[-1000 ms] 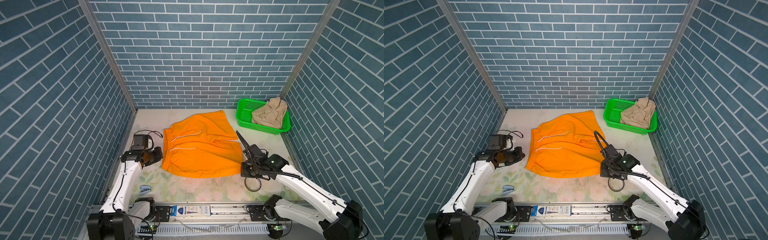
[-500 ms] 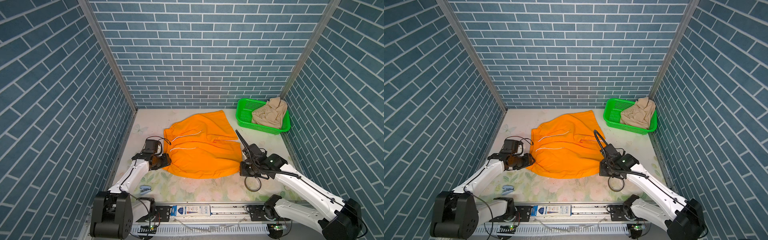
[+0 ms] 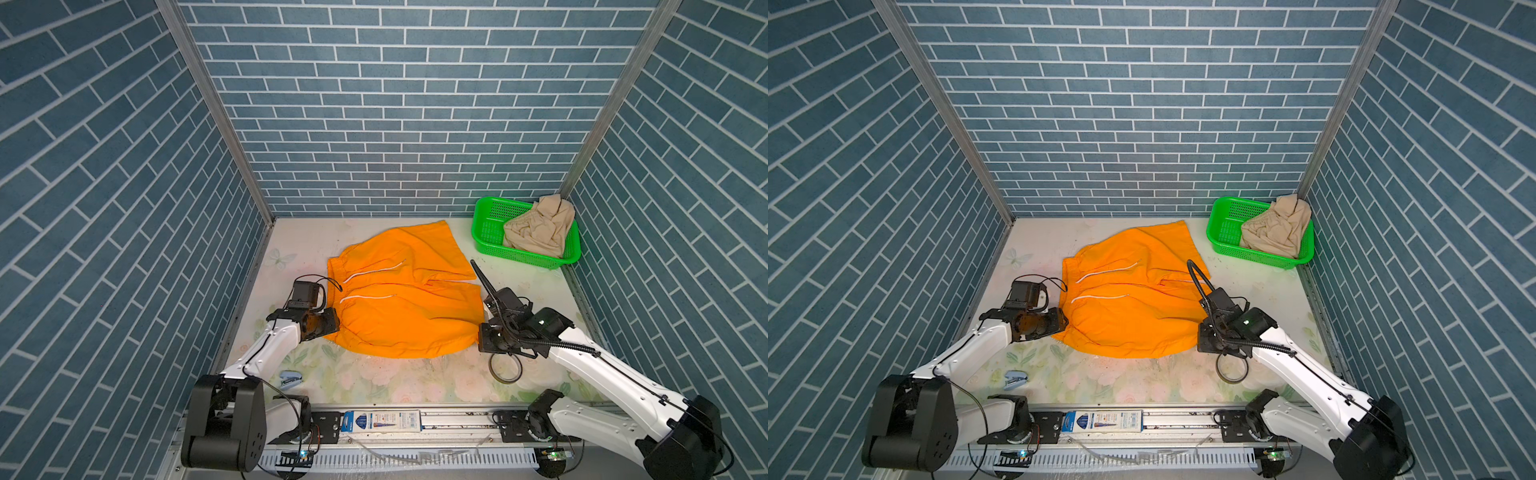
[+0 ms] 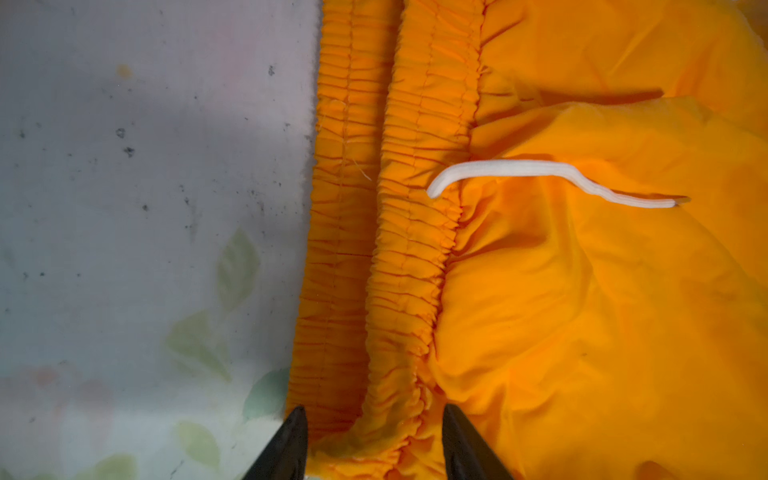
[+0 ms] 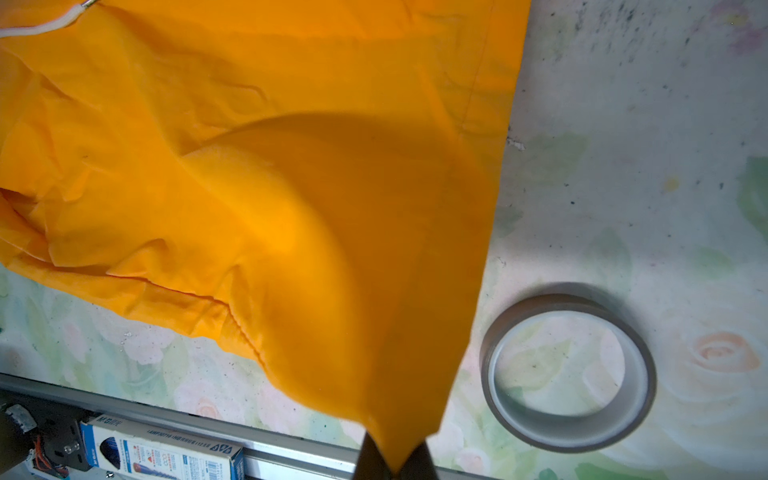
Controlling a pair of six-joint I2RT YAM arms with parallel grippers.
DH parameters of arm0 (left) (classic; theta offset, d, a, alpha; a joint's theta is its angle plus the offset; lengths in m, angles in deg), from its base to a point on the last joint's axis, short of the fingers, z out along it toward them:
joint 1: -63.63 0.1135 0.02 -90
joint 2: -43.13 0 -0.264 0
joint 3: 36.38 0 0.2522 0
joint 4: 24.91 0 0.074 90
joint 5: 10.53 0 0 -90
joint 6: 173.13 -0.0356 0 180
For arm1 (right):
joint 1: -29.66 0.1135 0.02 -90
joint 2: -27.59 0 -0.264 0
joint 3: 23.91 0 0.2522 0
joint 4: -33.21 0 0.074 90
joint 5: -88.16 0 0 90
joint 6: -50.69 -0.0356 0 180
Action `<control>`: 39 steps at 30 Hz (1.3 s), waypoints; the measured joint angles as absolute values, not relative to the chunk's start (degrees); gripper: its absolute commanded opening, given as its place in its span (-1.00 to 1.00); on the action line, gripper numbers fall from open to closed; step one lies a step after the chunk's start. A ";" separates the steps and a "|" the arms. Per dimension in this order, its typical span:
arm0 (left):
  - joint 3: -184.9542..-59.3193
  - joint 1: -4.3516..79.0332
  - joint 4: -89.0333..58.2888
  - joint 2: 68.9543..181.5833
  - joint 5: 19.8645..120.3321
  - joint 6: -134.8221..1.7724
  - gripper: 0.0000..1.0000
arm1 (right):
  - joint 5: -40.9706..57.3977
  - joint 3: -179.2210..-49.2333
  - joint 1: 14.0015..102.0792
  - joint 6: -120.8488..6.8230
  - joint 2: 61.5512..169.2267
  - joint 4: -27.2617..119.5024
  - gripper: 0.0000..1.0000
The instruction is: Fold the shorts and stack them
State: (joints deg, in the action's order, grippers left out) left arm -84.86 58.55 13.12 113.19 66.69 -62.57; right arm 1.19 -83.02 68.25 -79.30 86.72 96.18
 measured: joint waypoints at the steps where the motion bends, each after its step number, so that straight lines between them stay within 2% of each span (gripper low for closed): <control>1: -84.86 58.57 13.14 113.63 66.78 -62.60 0.08 | 1.19 -82.91 68.20 -79.30 86.70 96.18 -1.00; 5: -84.92 58.57 13.16 115.44 66.83 -62.60 0.06 | 1.19 -82.80 68.20 -79.30 86.61 96.14 -1.00; 9: -84.92 58.55 13.25 116.31 66.98 -62.51 -0.19 | 1.19 -82.69 68.20 -79.30 86.59 95.90 -1.00; 16: -84.94 58.57 14.10 116.05 66.37 -61.66 -0.97 | 1.08 -82.01 68.20 -79.30 85.89 95.77 -1.00; 27: -93.75 58.55 24.92 114.30 58.32 -60.98 -1.00 | -3.05 -82.86 68.14 -79.30 81.24 100.79 -1.00; 34: -99.72 58.79 34.85 113.14 50.83 -62.60 -1.00 | -10.40 -93.42 67.85 -76.39 82.15 108.05 -1.00; 39: -102.36 59.64 40.68 116.12 47.00 -63.82 -1.00 | -12.45 -104.41 63.77 -68.63 90.83 107.81 -1.00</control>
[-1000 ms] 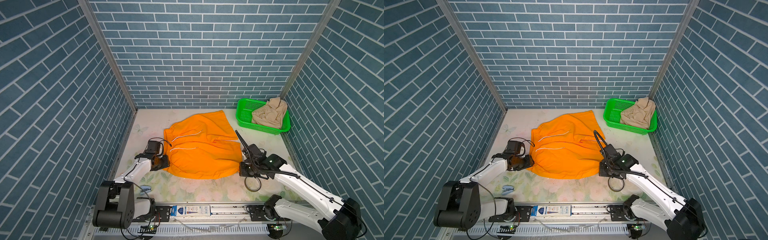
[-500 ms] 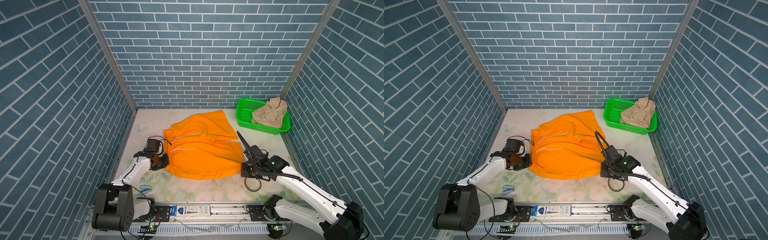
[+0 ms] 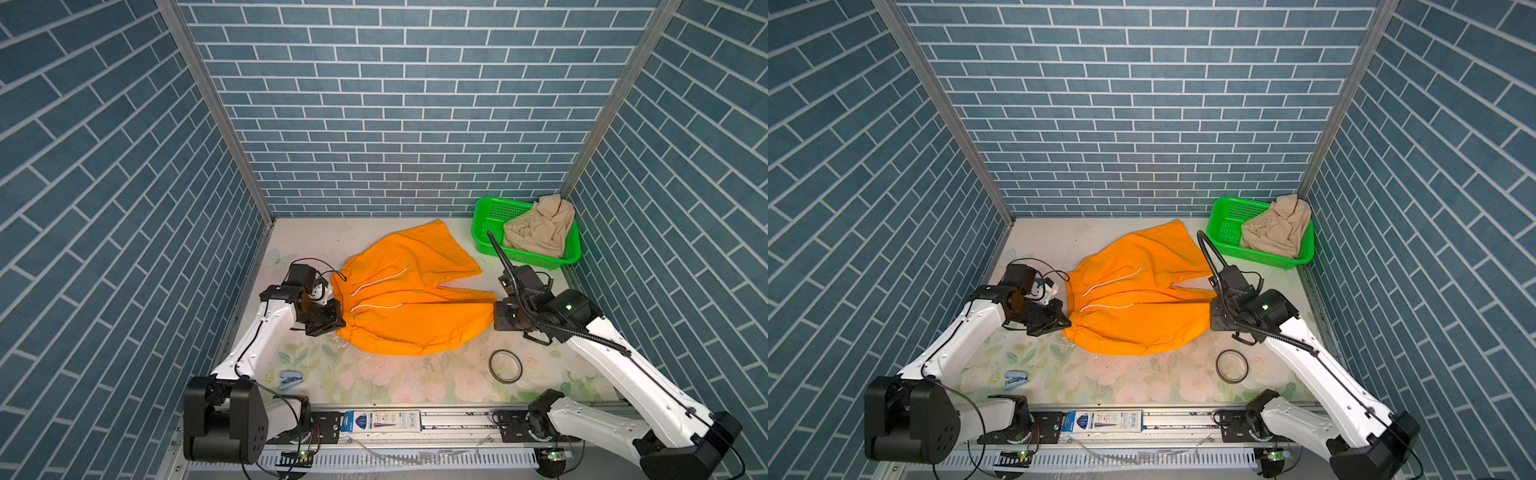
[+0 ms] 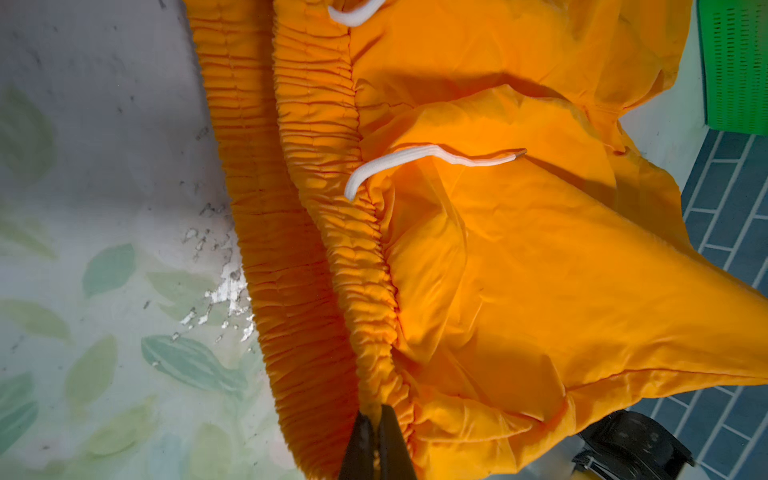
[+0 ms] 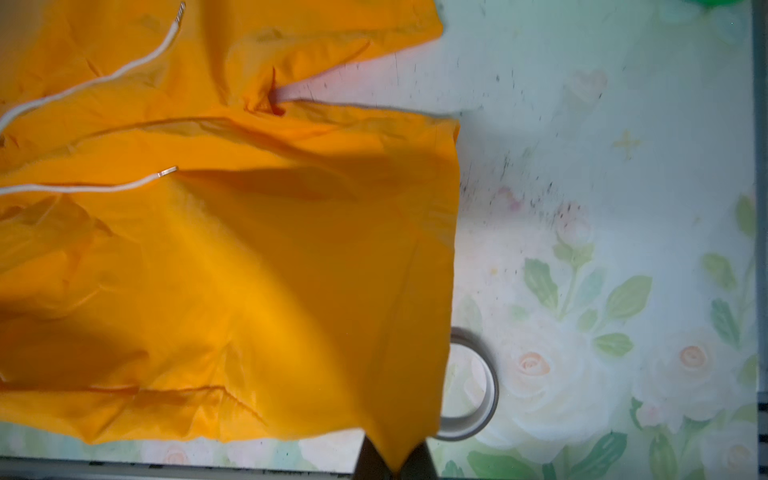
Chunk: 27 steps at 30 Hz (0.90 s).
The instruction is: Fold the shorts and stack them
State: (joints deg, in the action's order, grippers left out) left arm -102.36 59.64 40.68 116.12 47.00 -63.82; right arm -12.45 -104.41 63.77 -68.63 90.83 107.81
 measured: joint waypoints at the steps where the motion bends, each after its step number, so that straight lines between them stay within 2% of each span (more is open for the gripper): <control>1: -103.87 59.64 41.93 117.14 46.87 -64.21 -1.00 | -12.30 -106.71 62.26 -66.54 93.24 107.33 -1.00; 7: -115.72 59.66 47.17 122.00 47.46 -66.64 -1.00 | -8.49 -117.81 52.64 -56.22 105.08 104.07 -1.00; 12: -120.70 59.73 48.11 126.00 48.36 -67.69 -1.00 | -4.56 -127.78 48.25 -50.45 114.70 102.30 -1.00; 27: -128.33 64.45 46.45 139.33 47.57 -70.42 -1.00 | 1.65 -157.40 46.04 -41.18 142.24 101.62 -1.00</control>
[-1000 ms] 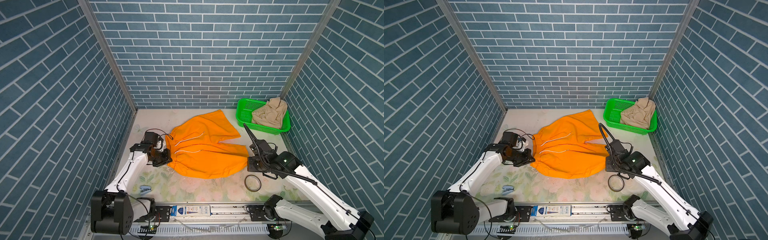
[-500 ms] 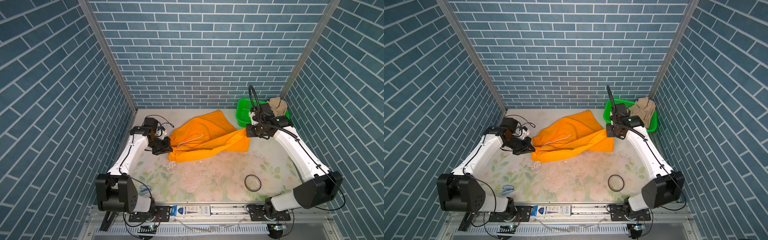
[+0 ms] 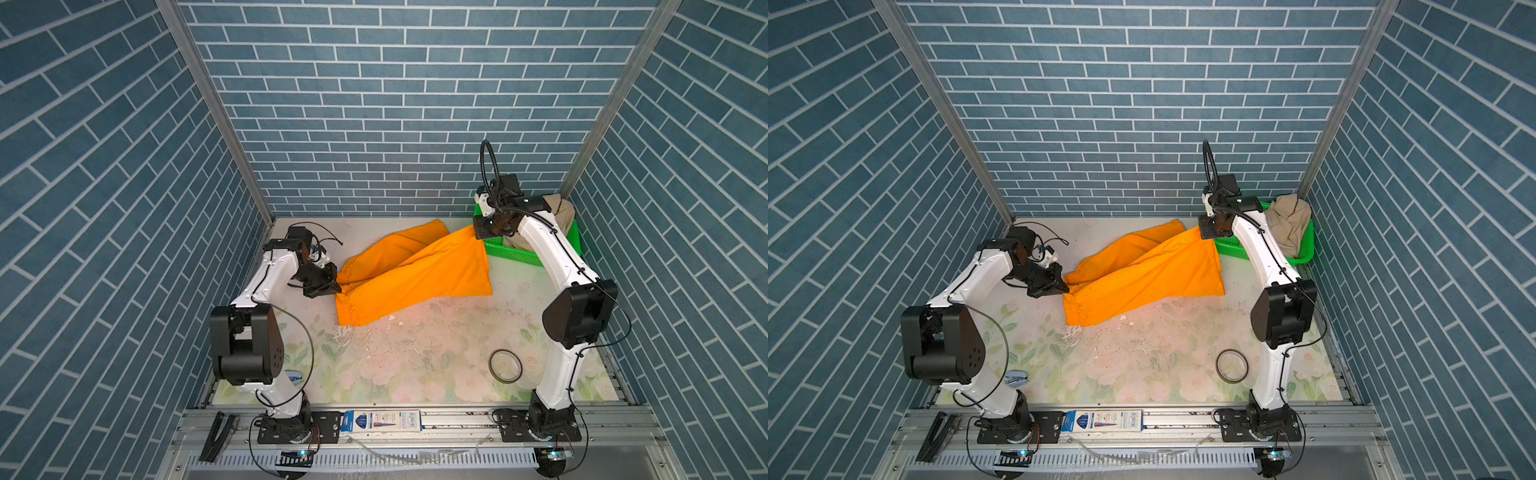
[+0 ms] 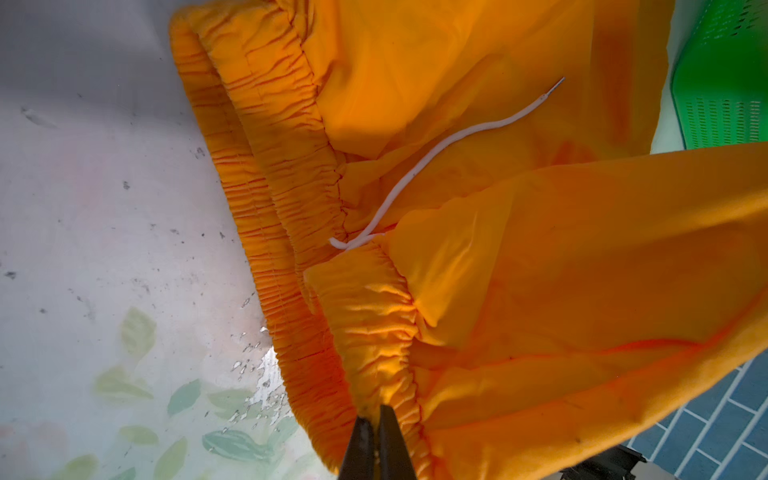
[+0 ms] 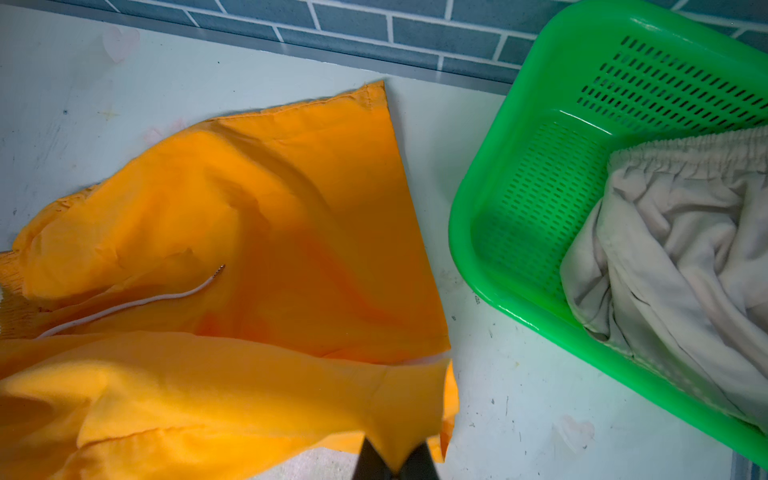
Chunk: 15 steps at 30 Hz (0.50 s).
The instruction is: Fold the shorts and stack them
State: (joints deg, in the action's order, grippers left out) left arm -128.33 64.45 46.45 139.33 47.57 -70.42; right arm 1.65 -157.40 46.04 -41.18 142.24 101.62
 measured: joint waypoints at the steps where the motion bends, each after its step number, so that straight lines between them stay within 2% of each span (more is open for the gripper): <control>1: -128.94 64.65 46.47 139.96 47.53 -70.79 -1.00 | 1.80 -158.99 46.02 -40.72 143.35 101.78 -1.00; 15: -136.53 66.24 46.47 147.96 48.33 -72.96 -1.00 | 6.00 -179.41 45.60 -38.80 159.37 102.85 -1.00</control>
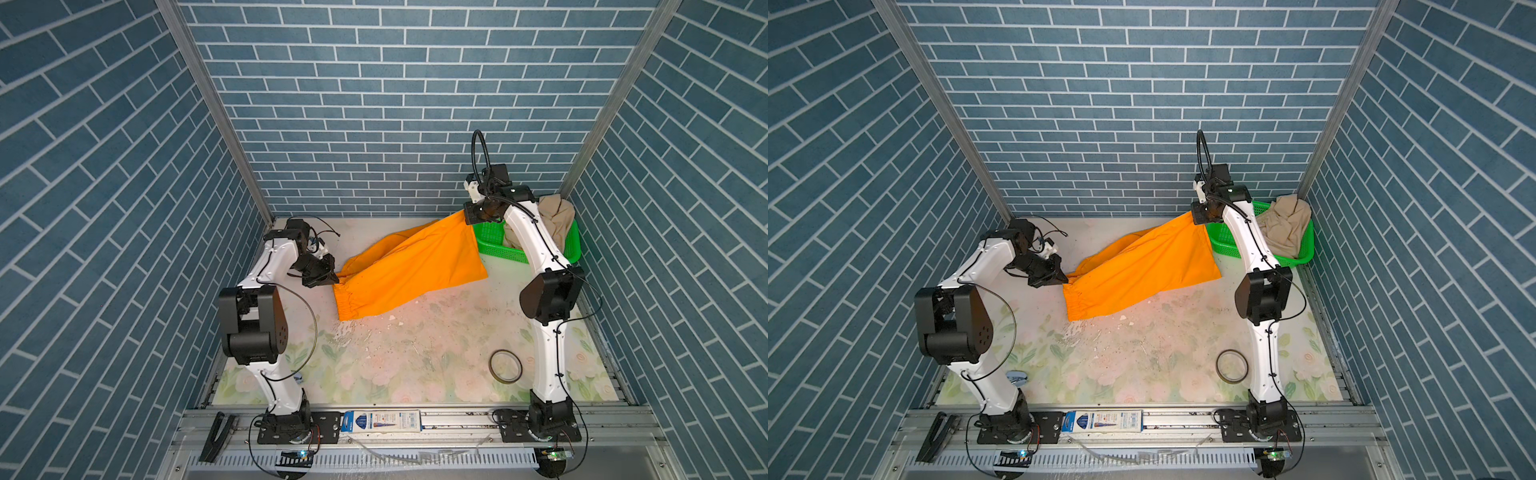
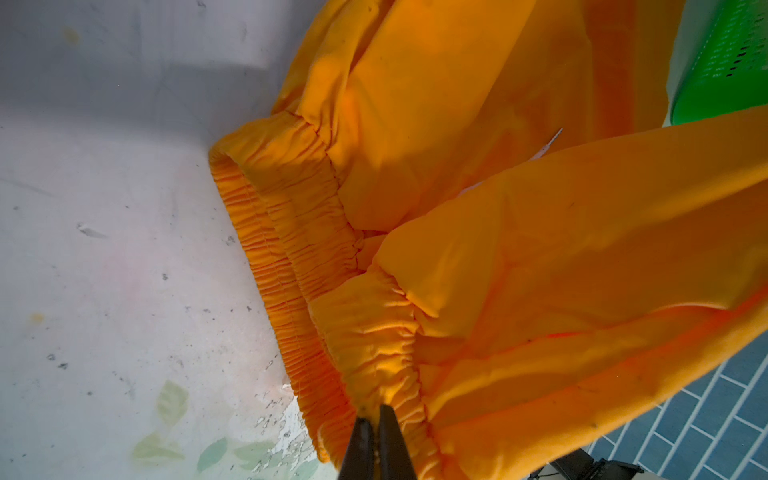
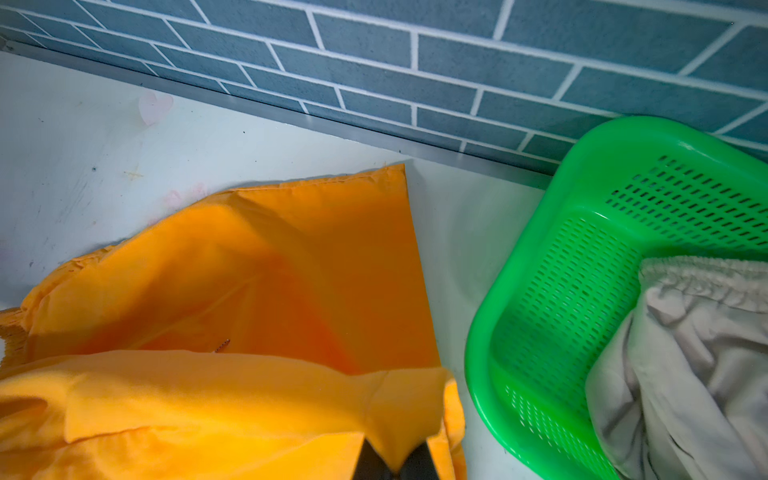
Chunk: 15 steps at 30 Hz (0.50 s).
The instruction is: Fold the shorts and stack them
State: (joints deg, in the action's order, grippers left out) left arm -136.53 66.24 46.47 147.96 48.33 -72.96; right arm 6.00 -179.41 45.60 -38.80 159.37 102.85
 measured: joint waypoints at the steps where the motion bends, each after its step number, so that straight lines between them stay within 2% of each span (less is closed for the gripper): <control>1: -137.14 66.26 46.52 148.36 48.68 -72.96 -1.00 | 6.37 -180.13 45.56 -38.82 160.38 102.63 -1.00; 15: -140.74 66.66 42.78 155.63 51.85 -71.45 -1.00 | 9.41 -182.29 45.30 -40.11 169.52 92.38 -1.00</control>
State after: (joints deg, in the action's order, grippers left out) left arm -140.74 66.66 42.78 155.63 51.85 -71.45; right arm 9.41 -182.29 45.30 -40.11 169.52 92.38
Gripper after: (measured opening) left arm 0.057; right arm 0.054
